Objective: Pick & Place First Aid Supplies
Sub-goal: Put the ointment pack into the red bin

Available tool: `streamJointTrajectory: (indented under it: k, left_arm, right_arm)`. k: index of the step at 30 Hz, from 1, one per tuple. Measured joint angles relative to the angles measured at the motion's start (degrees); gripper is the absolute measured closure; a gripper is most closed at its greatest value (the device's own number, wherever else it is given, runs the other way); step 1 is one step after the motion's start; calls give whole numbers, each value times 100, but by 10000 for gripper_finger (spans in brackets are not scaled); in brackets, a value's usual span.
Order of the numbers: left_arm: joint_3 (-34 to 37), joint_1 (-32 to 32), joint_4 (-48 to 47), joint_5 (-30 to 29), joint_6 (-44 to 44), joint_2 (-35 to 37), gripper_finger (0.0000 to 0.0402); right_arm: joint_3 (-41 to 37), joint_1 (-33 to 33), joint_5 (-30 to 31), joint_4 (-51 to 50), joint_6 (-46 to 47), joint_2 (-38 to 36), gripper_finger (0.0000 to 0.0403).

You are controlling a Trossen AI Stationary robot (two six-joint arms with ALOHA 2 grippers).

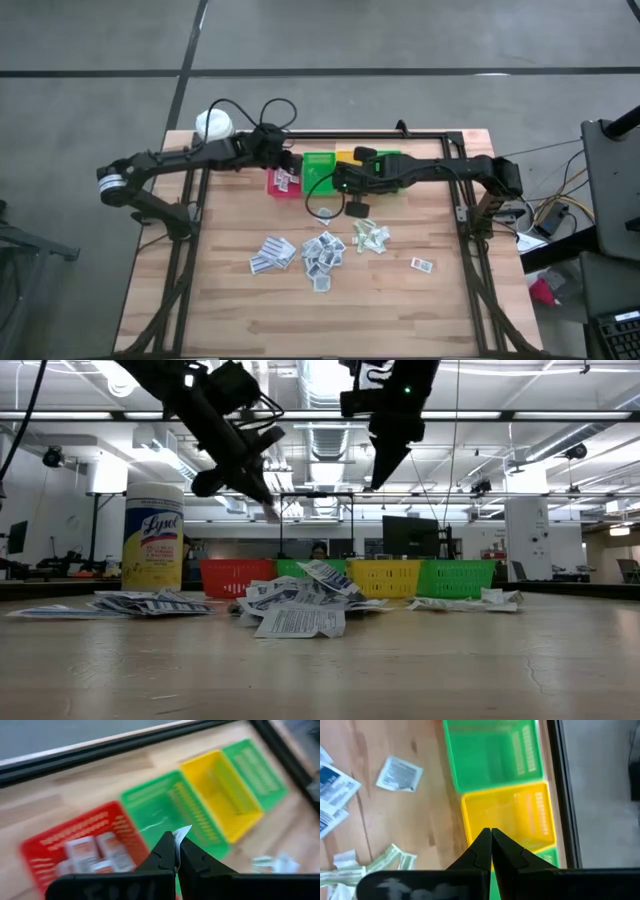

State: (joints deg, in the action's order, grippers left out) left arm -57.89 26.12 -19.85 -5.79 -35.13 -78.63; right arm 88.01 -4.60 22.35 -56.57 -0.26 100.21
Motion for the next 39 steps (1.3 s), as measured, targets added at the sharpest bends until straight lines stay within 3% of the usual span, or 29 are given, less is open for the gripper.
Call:
streamJointTrajectory:
  k: [12,26,39]
  left_arm:
    - [2,129,-1146,-461,56,-187,401]
    - [7,377,-1057,520,37,-1323,401]
    - [-22,379,-865,687,24,-1389,390]
  right_arm:
    - [-387,4,4,-5,200,-472,394]
    - [-1275,-7,11,139,1108,-2165,394]
    - [-2180,-7,9,464,1709,-3139,394]
